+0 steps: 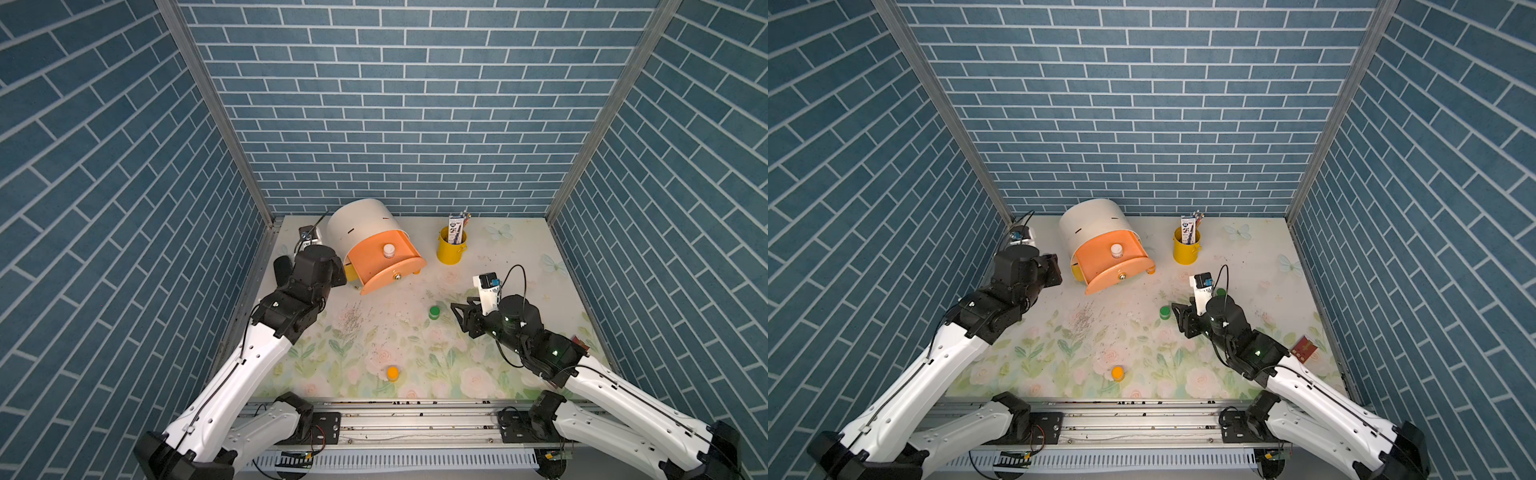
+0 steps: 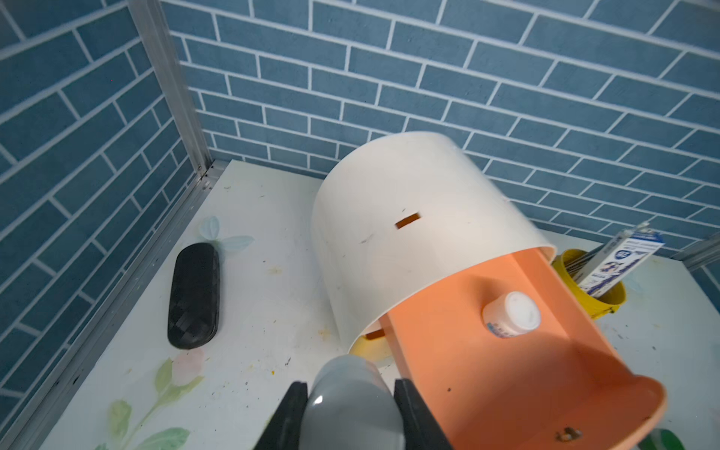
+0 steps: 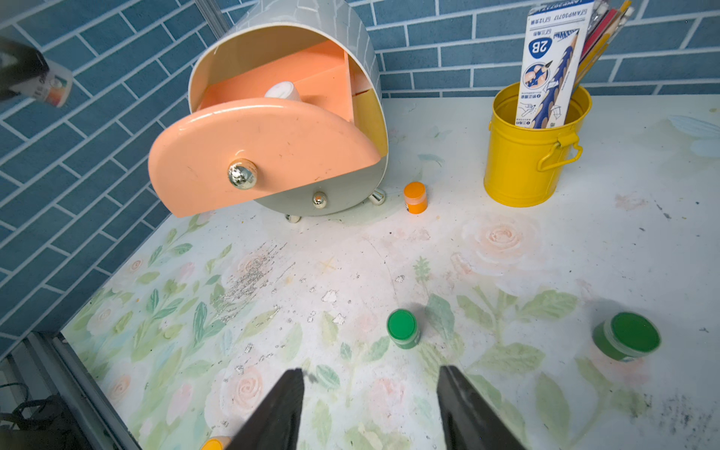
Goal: Put the paint cans in the drawer according to color
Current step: Place the paint can in the drawer.
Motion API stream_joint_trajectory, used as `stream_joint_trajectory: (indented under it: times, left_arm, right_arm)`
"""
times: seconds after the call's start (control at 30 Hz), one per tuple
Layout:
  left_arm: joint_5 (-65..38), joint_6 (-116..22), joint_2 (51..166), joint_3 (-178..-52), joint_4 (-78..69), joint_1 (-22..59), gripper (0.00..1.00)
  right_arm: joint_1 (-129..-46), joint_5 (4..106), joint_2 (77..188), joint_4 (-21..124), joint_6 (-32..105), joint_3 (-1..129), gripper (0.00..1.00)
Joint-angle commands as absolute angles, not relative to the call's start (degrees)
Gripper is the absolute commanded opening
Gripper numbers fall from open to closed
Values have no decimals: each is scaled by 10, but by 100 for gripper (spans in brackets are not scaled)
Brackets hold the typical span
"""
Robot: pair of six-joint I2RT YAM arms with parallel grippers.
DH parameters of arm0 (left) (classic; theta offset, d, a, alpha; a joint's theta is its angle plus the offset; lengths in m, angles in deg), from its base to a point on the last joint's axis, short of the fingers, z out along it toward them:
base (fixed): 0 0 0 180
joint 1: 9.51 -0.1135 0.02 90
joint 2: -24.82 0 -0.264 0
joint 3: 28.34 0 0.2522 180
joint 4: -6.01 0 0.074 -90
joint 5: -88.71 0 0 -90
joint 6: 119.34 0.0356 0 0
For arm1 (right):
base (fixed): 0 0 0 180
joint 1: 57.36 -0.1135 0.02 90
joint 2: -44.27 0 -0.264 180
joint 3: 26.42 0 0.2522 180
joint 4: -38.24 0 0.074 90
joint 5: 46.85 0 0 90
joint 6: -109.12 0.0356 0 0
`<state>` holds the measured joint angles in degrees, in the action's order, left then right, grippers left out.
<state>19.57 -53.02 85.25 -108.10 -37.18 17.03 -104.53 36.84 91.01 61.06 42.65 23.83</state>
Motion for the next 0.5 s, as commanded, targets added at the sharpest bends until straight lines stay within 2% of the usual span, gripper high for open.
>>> stream_joint_trajectory:
  times: [0.0,0.47]
  left_arm:
    - [158,-488,891,-1126,-382,178,21]
    - [135,-454,1016,-1158,-321,234,20]
  right_arm:
    - [-1043,373,901,620,408,256,59]
    - [-1043,381,884,618,417,243,60]
